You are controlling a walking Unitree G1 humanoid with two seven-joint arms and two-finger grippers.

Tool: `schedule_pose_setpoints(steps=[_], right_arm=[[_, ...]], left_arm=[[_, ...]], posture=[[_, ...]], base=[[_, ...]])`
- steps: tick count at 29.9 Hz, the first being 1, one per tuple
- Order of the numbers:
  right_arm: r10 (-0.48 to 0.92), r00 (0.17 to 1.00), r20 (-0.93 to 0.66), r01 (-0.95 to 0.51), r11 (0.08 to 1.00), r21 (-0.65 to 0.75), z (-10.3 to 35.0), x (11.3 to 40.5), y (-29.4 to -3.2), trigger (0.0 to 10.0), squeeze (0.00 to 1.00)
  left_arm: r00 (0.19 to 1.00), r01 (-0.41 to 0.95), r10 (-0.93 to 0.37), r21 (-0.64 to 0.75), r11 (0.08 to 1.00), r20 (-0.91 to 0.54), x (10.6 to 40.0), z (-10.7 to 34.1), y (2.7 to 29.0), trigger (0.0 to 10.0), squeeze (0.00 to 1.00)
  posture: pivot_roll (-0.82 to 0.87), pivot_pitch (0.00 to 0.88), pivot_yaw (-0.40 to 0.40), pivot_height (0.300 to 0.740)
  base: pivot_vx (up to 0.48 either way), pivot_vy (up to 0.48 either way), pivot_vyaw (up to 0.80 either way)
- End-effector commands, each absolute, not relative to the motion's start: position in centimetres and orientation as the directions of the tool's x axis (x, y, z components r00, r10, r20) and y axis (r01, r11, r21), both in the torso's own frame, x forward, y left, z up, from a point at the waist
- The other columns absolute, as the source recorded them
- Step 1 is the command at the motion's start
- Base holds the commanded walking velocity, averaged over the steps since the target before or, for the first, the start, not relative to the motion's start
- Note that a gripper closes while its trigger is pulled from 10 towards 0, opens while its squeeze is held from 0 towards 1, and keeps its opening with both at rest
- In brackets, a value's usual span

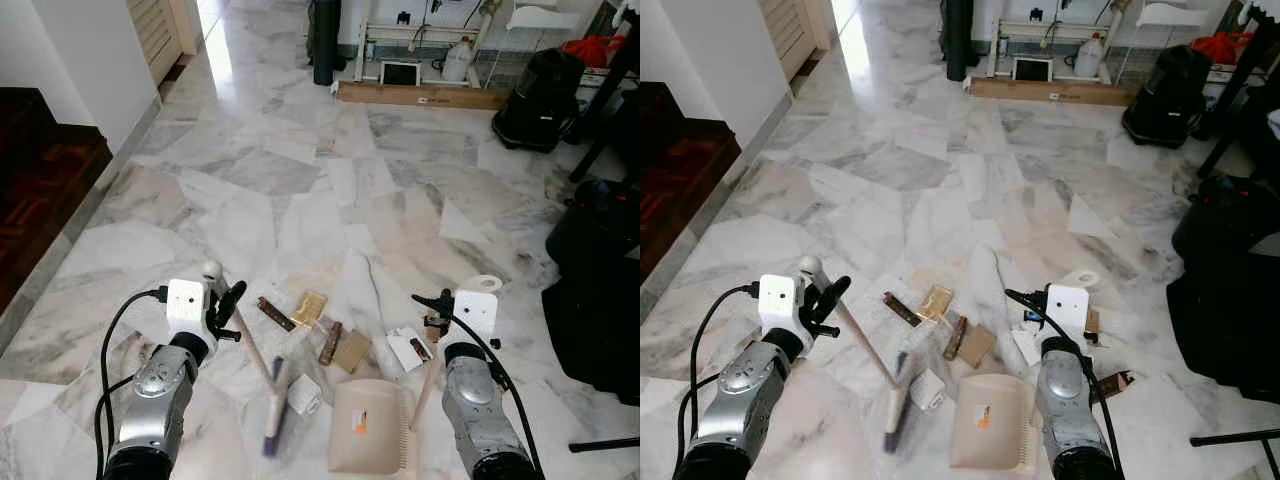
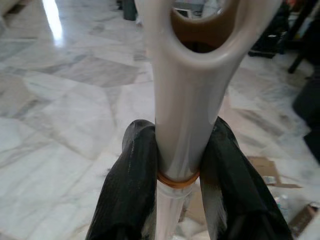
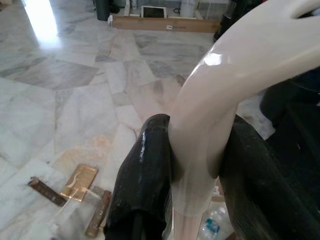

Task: Sweep floor

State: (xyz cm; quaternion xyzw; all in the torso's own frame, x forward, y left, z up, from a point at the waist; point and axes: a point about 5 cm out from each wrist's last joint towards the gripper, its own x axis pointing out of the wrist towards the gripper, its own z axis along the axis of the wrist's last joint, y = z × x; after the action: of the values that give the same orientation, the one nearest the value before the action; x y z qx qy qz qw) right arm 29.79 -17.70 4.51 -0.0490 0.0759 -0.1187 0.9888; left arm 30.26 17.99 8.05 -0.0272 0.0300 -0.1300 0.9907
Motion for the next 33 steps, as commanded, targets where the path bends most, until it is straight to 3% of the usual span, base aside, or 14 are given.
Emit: schedule_pose_setpoints(steps=[1, 15, 26, 33], right_arm=[[-0.238, 0.963, -0.123, 0.225, 0.968, -0.107, 4.8, 30.0, -17.6, 10.0, 0.00], [-0.226, 0.967, -0.122, 0.213, 0.971, -0.106, 4.8, 30.2, -17.4, 10.0, 0.00], [-0.215, 0.969, -0.122, 0.204, 0.974, -0.102, 4.9, 30.4, -17.2, 10.0, 0.00], [-0.209, 0.972, -0.108, 0.199, 0.976, -0.093, 5.2, 30.7, -17.0, 10.0, 0.00]], left_arm=[[0.956, 0.278, -0.285, -0.107, 0.955, -0.062, 30.4, 7.9, 17.9, 10.0, 0.00], [0.915, 0.394, -0.404, -0.171, 0.903, -0.022, 30.2, 9.1, 17.4, 10.0, 0.00], [0.913, 0.407, -0.408, -0.161, 0.899, 0.029, 30.2, 10.5, 17.7, 10.0, 0.00], [0.933, 0.356, -0.343, -0.131, 0.925, 0.107, 30.5, 12.0, 17.8, 10.0, 0.00]], posture=[[0.02, 0.136, -0.011, 0.740], [0.02, 0.134, -0.013, 0.740], [0.02, 0.121, -0.012, 0.740], [0.02, 0.111, -0.009, 0.740]], base=[[0.000, 0.000, 0.00], [0.000, 0.000, 0.00], [0.000, 0.000, 0.00], [0.000, 0.000, 0.00]])
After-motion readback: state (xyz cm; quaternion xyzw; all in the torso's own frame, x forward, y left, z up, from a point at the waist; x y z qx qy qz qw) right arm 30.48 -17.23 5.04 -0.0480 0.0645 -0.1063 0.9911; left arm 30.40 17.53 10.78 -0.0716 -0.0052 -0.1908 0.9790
